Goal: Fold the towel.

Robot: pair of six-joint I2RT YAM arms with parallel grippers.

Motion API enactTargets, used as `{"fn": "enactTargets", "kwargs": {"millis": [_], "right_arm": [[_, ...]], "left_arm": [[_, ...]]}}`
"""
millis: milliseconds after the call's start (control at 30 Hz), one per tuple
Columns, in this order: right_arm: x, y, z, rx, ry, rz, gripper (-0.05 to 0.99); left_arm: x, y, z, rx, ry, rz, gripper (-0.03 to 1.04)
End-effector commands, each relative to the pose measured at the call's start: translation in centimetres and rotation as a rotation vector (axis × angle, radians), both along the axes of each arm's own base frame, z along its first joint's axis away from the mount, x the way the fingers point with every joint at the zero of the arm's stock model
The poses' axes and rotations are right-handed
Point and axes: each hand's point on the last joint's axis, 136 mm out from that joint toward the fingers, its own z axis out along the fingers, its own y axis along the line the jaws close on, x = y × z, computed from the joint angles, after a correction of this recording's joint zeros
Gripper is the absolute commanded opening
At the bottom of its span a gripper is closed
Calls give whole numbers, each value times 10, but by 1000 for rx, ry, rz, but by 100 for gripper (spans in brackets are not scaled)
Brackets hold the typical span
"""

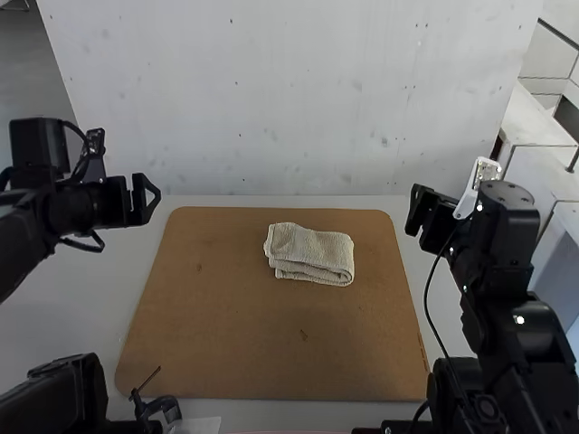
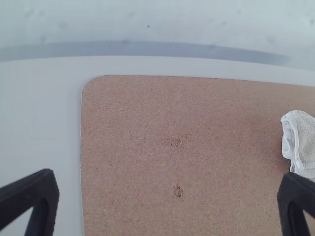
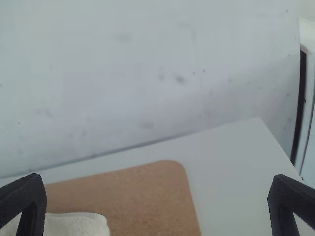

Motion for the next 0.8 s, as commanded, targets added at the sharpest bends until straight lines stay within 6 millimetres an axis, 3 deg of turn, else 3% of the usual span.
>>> {"fn": "enactTargets", "kwargs": {"millis": [0,233,400,567,767], "right_arm": [[0,-11,0,-31,-22,-48,97],[-6,-15,16,-25,-107,-70,97],[-10,-11,19,-23,-147,-47,97],[-11,-11,12,-22,-124,-44,97],[-12,-13,6,-22,-95,-55,97]], "left_arm": [[-3,3,8,3,-71,7,100],[-3,12,4,-9,-75,28,99],[-6,6,8,-30,-98,-10,99],[-9,1,4,-57,-92,-37,100],[-16,-6,20,-98,-135,-49,99]]}}
